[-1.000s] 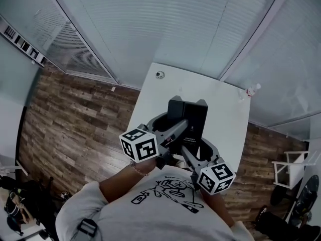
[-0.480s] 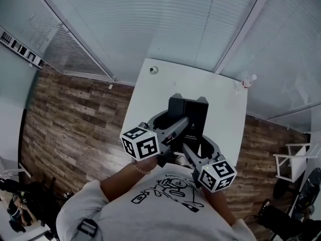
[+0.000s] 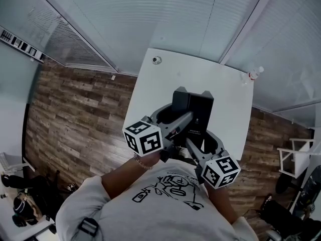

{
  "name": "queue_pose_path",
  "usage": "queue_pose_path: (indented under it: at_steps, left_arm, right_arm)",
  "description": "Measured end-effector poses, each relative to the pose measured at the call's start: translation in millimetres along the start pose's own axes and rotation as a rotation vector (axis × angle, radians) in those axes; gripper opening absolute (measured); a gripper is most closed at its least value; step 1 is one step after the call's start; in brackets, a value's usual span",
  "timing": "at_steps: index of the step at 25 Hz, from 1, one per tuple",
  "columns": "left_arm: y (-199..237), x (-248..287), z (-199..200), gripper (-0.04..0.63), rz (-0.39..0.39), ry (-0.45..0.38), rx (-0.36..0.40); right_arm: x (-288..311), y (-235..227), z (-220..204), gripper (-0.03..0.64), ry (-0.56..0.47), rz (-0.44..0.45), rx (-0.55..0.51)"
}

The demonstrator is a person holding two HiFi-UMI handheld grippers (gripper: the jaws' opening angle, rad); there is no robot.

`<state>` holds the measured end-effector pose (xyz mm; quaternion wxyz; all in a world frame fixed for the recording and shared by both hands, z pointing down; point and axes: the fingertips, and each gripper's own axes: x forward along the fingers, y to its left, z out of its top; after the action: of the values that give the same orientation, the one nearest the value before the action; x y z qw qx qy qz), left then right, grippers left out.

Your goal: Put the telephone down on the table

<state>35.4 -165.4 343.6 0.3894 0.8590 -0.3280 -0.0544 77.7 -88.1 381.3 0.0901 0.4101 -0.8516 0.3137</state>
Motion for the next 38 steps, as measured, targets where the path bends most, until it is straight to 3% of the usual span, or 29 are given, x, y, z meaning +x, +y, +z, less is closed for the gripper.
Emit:
queue_pose_path:
  at_steps: [23,38]
  left_arm:
    - [32,-4,-65,0.275,0.038,0.073,-0.067]
    - [81,16,-88,0.275,0.05,0.099,-0.072]
  right_arm:
    - [3,-13,-66,0.263,0.093,-0.016,0.075]
    - [40,-44,-96,0.264,0.12,-0.026,0.104]
